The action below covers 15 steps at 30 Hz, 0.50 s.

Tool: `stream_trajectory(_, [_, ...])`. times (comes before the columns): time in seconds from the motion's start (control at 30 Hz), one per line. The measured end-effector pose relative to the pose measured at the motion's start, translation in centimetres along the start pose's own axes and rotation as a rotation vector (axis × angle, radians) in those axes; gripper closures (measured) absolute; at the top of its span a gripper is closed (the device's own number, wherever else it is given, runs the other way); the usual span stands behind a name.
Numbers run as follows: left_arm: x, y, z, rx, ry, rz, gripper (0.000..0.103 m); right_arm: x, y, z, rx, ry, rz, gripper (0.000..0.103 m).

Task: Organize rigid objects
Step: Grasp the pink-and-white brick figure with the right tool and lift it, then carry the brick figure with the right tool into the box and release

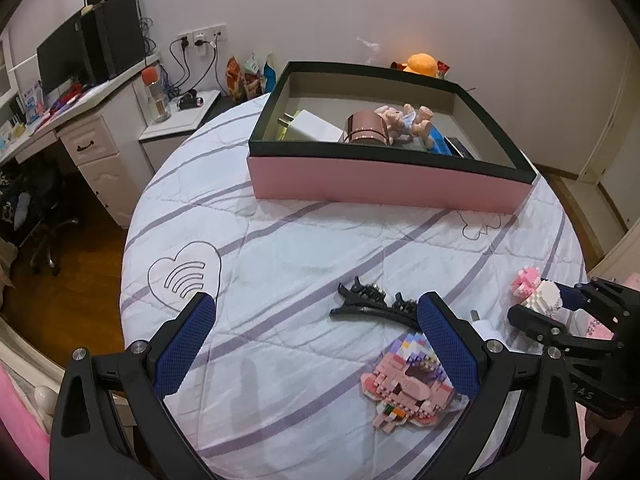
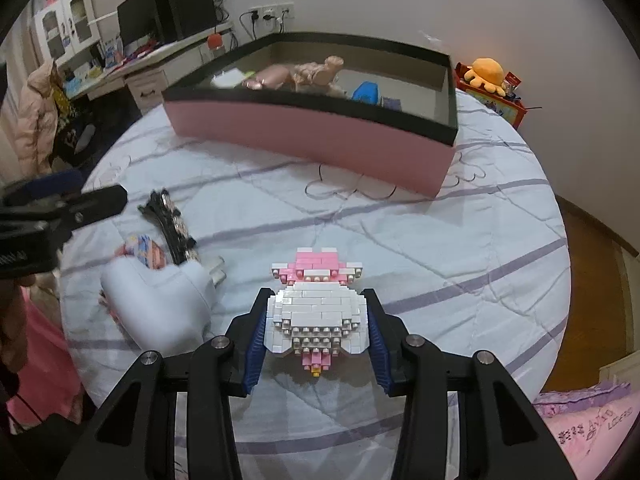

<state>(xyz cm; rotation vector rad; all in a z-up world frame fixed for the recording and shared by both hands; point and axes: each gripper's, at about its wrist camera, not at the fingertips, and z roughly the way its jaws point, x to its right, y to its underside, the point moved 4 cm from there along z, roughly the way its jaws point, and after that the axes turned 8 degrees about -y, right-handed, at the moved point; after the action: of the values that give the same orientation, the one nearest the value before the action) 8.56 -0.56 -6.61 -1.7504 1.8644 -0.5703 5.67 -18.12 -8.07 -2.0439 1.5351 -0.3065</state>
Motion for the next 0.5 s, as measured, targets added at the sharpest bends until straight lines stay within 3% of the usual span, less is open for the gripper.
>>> stream_trajectory(0.23, [-0.1,-2.4,0.3,0.030,0.007,-0.011,0.001,0.1,-2.6,-1.9,0.064,-0.014,0.017,0.059])
stream_trajectory(0.5, [0.0,-7.1,0.9,0.091,0.008,-0.019,0.001,0.2,-8.2,-2.4,0.126,-0.025,0.003,0.059])
